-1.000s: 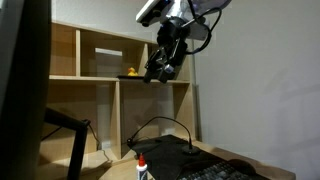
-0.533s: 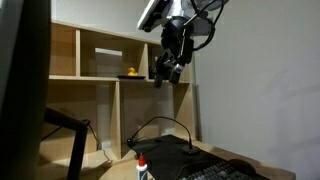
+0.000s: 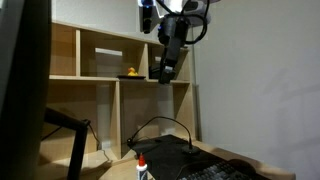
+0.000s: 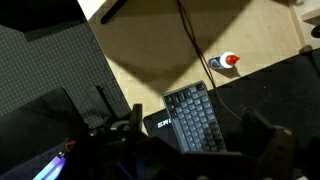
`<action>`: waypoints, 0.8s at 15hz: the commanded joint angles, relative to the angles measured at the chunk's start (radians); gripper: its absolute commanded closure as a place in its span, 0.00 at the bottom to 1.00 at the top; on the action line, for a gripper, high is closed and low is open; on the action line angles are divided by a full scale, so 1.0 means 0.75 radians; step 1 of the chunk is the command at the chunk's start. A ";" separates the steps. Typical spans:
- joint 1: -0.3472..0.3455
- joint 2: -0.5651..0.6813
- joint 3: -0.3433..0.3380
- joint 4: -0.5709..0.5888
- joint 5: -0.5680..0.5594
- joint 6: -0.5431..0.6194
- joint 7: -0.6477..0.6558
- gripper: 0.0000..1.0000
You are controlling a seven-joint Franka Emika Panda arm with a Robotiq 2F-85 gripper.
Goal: Push the escape key on the keyboard
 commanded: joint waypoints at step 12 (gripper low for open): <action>0.073 0.003 -0.092 0.037 0.255 -0.248 -0.158 0.00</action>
